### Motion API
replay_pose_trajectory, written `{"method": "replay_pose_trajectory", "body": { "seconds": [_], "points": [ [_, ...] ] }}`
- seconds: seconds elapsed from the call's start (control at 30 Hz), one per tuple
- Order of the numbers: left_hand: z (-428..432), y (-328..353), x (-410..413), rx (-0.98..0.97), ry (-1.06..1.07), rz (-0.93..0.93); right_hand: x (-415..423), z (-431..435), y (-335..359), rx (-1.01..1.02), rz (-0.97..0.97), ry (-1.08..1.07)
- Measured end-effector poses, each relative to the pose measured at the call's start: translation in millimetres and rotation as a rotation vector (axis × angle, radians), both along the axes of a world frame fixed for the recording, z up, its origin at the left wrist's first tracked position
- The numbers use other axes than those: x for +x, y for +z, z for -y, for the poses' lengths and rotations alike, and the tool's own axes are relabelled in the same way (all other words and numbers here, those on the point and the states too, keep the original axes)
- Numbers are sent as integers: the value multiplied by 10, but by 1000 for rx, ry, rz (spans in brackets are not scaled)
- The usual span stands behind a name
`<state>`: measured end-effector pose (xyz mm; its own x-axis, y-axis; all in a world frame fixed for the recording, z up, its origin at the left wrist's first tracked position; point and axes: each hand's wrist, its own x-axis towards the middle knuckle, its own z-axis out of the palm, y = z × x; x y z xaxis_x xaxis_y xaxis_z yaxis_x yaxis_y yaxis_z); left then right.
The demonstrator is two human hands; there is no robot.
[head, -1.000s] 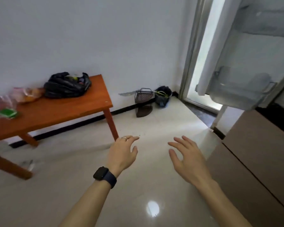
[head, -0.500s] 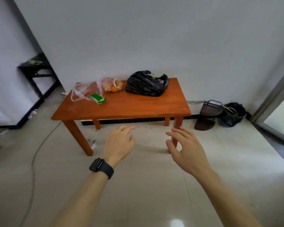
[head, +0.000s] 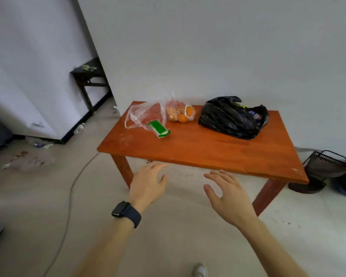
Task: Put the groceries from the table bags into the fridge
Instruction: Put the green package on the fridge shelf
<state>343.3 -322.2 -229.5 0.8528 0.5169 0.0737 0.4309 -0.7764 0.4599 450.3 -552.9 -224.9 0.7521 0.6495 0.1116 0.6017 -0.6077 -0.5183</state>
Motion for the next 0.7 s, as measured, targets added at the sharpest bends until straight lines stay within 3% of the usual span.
{"method": "replay_pose_trajectory", "body": {
  "seconds": [0.4,0.7],
  "points": [
    [-1708,-299,1108,-128,156,-93,1373,-1773,-304,-128,-173,120],
    [-3166,-1060,2013,-213,42,-323,2082,-3359,-754,-312,-286,96]
  ]
}}
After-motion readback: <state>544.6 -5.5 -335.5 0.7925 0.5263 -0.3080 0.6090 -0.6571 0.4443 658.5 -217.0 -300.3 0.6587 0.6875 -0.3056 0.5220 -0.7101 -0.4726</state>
